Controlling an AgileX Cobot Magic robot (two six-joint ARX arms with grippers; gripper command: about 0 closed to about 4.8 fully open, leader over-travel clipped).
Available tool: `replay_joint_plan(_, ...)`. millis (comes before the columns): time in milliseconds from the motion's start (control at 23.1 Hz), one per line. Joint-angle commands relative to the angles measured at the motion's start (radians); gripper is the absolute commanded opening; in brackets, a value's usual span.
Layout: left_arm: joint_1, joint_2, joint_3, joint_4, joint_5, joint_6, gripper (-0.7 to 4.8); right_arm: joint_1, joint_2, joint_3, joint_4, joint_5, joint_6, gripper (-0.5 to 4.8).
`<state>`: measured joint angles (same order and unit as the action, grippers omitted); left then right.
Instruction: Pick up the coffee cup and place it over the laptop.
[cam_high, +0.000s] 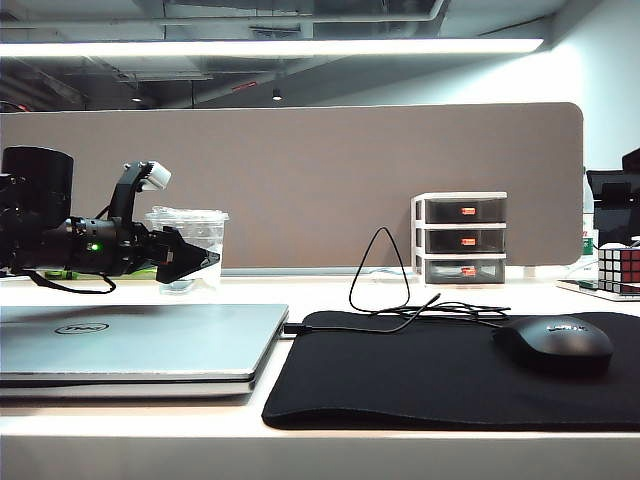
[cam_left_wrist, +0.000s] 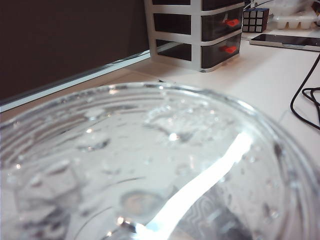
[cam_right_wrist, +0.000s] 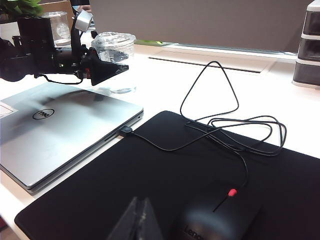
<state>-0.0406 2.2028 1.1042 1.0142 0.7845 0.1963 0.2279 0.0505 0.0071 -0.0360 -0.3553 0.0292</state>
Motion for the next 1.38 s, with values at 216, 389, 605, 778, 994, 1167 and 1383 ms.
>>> replay_joint_plan(216,0.006,-0.028,0.001,0.154,0.017,-0.075,3.34,0.000,0.002,-0.004,0.010,0.002,-0.004,-0.01)
replay_joint_plan(389,0.006,-0.056,-0.010,0.151,0.035,-0.132,3.34,0.000,0.002,-0.004,0.011,0.002,-0.004,-0.01)
replay_joint_plan(605,0.006,-0.164,-0.119,0.146,0.032,-0.109,3.35,0.000,0.002,-0.003,0.014,0.002,-0.004,-0.01)
replay_joint_plan(778,0.006,-0.233,-0.206,0.140,0.023,-0.100,3.46,0.000,0.002,-0.003,0.018,0.002,-0.004,-0.01)
replay_joint_plan(994,0.005,-0.324,-0.332,0.135,-0.007,-0.099,3.50,0.001,0.001,-0.003,0.023,-0.003,-0.003,-0.01)
replay_joint_plan(1167,0.006,-0.416,-0.458,0.135,-0.035,-0.091,3.50,0.001,0.001,-0.003,0.049,-0.003,-0.003,-0.01)
replay_joint_plan(1383,0.006,-0.487,-0.562,0.135,-0.060,-0.092,3.50,0.001,0.001,-0.003,0.050,-0.010,-0.002,-0.01)
